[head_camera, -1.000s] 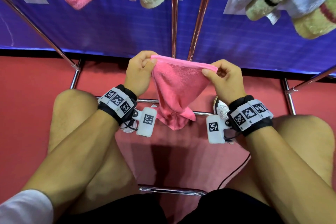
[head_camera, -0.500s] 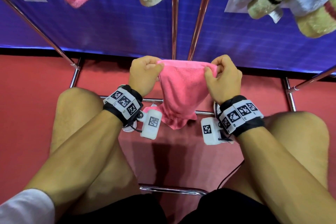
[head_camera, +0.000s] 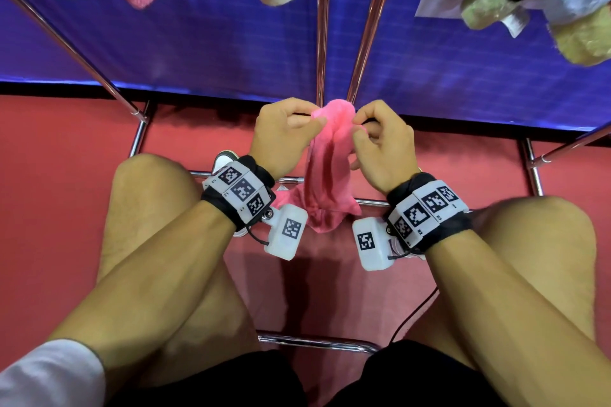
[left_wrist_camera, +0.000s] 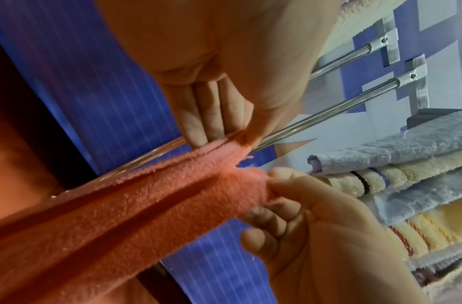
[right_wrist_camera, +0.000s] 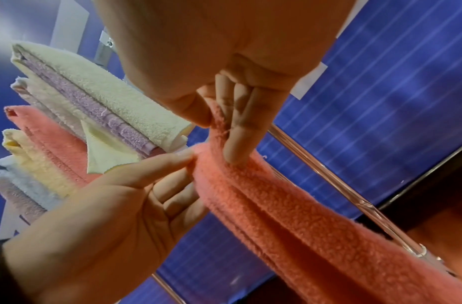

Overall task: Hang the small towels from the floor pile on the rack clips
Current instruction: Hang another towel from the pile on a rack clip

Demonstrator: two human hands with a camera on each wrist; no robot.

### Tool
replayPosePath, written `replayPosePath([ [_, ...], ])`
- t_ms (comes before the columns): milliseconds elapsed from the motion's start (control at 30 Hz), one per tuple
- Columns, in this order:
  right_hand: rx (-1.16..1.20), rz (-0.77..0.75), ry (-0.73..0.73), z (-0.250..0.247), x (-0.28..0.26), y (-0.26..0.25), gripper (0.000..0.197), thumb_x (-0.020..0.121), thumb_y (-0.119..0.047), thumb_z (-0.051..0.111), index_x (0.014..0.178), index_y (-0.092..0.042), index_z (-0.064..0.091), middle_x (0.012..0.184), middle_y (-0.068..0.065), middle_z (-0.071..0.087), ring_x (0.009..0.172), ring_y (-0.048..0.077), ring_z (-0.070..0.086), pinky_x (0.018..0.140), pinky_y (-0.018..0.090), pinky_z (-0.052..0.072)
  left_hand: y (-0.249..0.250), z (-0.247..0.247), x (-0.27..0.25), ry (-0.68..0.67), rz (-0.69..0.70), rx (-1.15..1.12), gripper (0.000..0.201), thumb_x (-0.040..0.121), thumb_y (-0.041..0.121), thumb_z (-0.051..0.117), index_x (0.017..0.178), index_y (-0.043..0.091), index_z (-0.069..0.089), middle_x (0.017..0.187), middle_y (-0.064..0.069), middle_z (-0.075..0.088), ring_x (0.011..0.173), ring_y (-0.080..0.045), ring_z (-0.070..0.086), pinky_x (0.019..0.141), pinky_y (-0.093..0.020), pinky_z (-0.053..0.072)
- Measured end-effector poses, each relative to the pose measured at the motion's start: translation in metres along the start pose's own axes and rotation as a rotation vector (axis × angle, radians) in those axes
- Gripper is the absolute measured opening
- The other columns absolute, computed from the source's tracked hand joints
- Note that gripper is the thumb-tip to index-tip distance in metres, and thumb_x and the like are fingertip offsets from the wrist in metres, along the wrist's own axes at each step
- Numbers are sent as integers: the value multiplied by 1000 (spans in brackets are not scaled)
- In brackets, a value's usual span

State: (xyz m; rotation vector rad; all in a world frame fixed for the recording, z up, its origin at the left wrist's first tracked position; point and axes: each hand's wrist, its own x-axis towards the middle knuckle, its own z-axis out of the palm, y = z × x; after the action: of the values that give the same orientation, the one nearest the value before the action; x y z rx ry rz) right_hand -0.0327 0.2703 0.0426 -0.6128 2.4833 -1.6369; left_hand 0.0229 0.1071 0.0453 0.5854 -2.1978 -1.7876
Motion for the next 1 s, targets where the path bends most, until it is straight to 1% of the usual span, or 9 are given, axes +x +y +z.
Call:
replayPosePath([
  [100,-28,-23,-79,3,-1,1,13,79,-24,43,86,-29,53,62,5,63,58,35,62,64,52,56,2,5,-7,-87,28,-16,9,83,14,75,88,20,69,77,-5,75,64,-7,66,71,-39,59],
  [200,-71,-34,-113,5,-1,3,16,81,-28,41,89,-29,55,67,4,64,61,34,62,67,53,56,2,7,-9,-124,34,-20,13,84,12,74,89,22,68,76,3,75,67,-4,67,73,-33,57],
  [333,-46,17,-97,5,-1,3,17,81,-24,50,85,-29,67,69,-1,67,61,29,66,68,48,58,0,7,-9,-177,29,13,14,88,10,69,93,23,70,77,9,75,75,-5,67,81,-42,59],
  [467,-22,46,-136,4,0,6,40,69,-13,46,98,-22,73,73,10,70,68,32,68,71,47,59,0,7,-8,-173,41,14,9,86,23,68,90,31,70,82,-16,75,76,-21,63,79,-57,56],
  [633,-105,-91,-169,1,0,10,21,89,-16,60,106,-16,72,81,-7,72,74,9,69,78,38,58,-1,5,-7,-167,26,14,13,84,21,68,91,31,71,83,-4,77,85,-30,72,82,-55,57],
  [767,-173,-261,-78,-2,2,12,15,88,-18,69,101,-20,77,88,-18,60,77,-7,53,76,15,45,-1,6,-8,-183,-23,-54,15,87,9,68,93,22,73,86,-10,76,84,-25,70,84,-58,55],
  [867,-159,-254,-41,-2,3,15,14,86,-25,70,98,-24,78,98,-7,51,84,-1,52,79,21,46,1,7,-8,-261,-40,-108,16,93,1,61,102,11,70,91,-10,76,88,-25,72,88,-54,55],
  [933,-158,-247,-39,-3,3,16,13,84,-27,71,95,-25,77,101,-10,52,90,8,57,82,32,51,2,7,-9,-311,-43,-123,19,97,1,56,104,12,69,89,-2,76,87,-20,72,88,-47,57],
  [1000,-198,-257,-43,-4,3,16,10,83,-28,73,91,-25,77,99,-13,56,93,18,58,82,36,50,1,9,-10,-339,-43,-125,22,98,2,53,102,16,68,87,2,76,85,-16,73,85,-41,59],
])
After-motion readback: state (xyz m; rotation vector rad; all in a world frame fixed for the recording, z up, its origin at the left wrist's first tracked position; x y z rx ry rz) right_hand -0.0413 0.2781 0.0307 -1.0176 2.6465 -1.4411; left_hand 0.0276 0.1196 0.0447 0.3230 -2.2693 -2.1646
